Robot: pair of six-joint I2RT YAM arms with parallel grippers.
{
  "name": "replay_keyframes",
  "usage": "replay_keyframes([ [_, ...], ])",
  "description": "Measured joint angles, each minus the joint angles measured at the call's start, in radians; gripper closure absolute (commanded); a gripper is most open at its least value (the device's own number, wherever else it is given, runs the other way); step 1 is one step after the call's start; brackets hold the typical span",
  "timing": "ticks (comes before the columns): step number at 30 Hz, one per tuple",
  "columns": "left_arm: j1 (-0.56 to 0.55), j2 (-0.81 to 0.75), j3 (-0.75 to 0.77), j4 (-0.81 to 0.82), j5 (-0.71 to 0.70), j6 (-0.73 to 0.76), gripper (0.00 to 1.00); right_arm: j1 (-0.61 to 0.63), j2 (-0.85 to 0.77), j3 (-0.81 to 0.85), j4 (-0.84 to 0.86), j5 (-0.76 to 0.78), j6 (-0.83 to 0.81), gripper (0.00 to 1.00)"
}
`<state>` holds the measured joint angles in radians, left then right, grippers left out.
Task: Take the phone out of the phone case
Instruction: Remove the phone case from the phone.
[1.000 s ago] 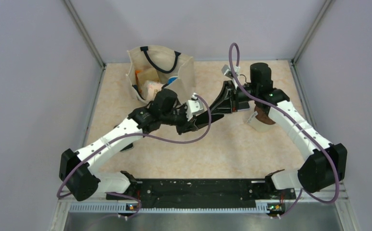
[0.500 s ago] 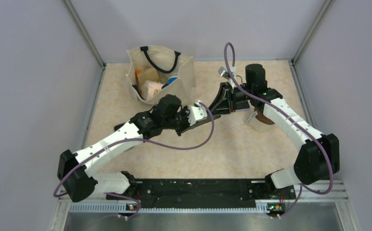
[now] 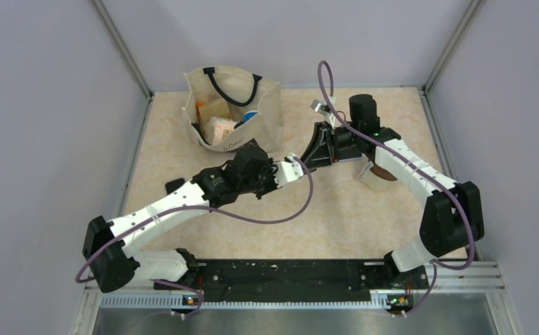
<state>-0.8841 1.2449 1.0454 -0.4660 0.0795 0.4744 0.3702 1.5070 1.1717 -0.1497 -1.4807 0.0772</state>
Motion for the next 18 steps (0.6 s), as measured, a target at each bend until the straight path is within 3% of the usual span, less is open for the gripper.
replay_keyframes([
  [18,-0.060,-0.005,-0.040,0.015,-0.146,0.121,1.00,0.001,0.061,0.001,-0.020,0.051,0.082,1.00],
])
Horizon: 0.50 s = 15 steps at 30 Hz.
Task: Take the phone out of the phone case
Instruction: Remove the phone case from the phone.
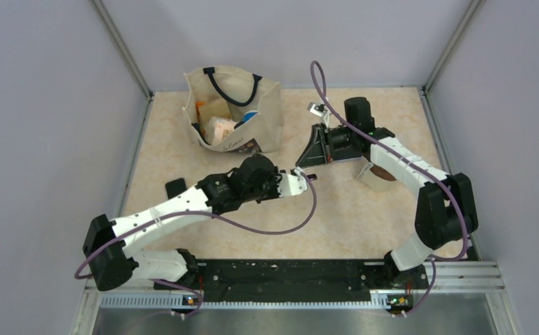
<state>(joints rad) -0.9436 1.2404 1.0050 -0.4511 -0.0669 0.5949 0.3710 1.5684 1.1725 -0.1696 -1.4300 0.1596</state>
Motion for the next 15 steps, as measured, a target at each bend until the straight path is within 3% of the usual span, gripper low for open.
replay_keyframes([
  [9,-0.035,0.000,-0.017,0.006,0.025,0.042,1.00,-0.004,0.032,0.006,-0.043,0.090,-0.007,0.99],
  [15,-0.034,-0.002,-0.055,0.011,0.017,0.032,1.00,-0.042,0.028,0.030,-0.064,0.121,-0.019,0.63],
])
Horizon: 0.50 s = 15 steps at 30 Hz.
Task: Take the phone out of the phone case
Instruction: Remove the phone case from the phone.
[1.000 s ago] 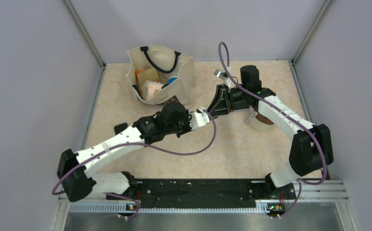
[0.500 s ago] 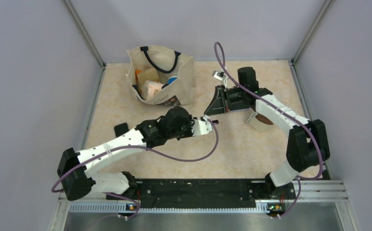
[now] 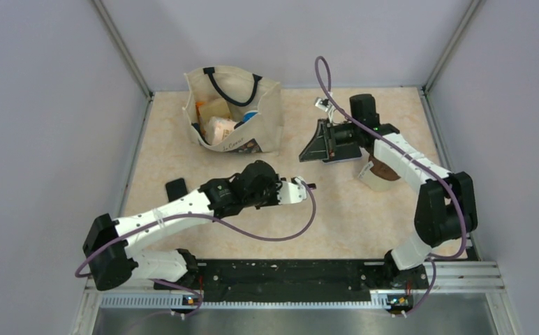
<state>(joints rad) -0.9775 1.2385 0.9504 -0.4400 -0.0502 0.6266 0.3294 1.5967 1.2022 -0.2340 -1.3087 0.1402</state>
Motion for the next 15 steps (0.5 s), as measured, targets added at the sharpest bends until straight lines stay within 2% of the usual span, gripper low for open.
replay_keyframes([
  [2,0.006,-0.003,-0.008,0.000,0.001,-0.008,1.00,-0.024,-0.012,0.014,-0.020,0.014,-0.017,0.42],
  [5,0.025,-0.023,-0.012,-0.003,0.021,-0.031,1.00,-0.051,-0.051,0.032,-0.058,0.034,-0.050,0.30],
  [10,0.105,-0.071,-0.012,-0.005,0.128,-0.087,1.00,-0.064,-0.153,0.059,-0.142,0.067,-0.153,0.27],
  [15,0.234,-0.091,0.001,-0.033,0.283,-0.161,1.00,-0.064,-0.277,0.051,-0.209,0.123,-0.282,0.27],
])
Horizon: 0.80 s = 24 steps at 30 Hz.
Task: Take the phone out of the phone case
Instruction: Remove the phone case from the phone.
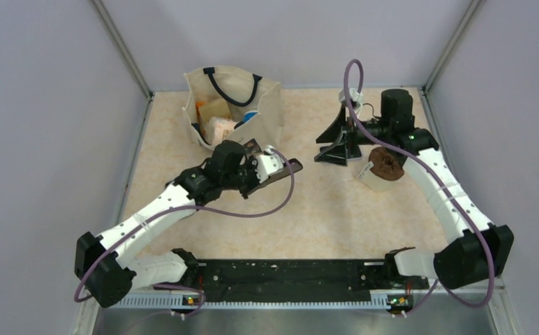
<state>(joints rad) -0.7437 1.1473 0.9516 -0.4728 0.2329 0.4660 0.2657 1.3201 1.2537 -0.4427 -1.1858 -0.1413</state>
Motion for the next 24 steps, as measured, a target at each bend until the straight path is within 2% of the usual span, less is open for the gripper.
replay_keyframes([
  [5,0.093,0.000,0.044,-0.029,0.160,-0.074,1.00,0.006,-0.120,-0.055,-0.011,0.035,-0.083,0.28],
  [10,0.108,0.003,0.103,-0.034,0.331,-0.138,1.00,0.048,-0.140,-0.083,-0.014,0.062,-0.138,0.31],
  [12,0.108,0.008,0.122,-0.033,0.390,-0.163,1.00,0.064,-0.137,-0.089,-0.023,0.070,-0.154,0.36],
  [18,0.108,0.038,0.129,-0.029,0.482,-0.197,1.00,0.095,-0.104,-0.089,-0.023,0.076,-0.177,0.52],
  [24,0.113,0.056,0.129,-0.027,0.512,-0.215,1.00,0.109,-0.088,-0.089,-0.027,0.069,-0.187,0.55],
])
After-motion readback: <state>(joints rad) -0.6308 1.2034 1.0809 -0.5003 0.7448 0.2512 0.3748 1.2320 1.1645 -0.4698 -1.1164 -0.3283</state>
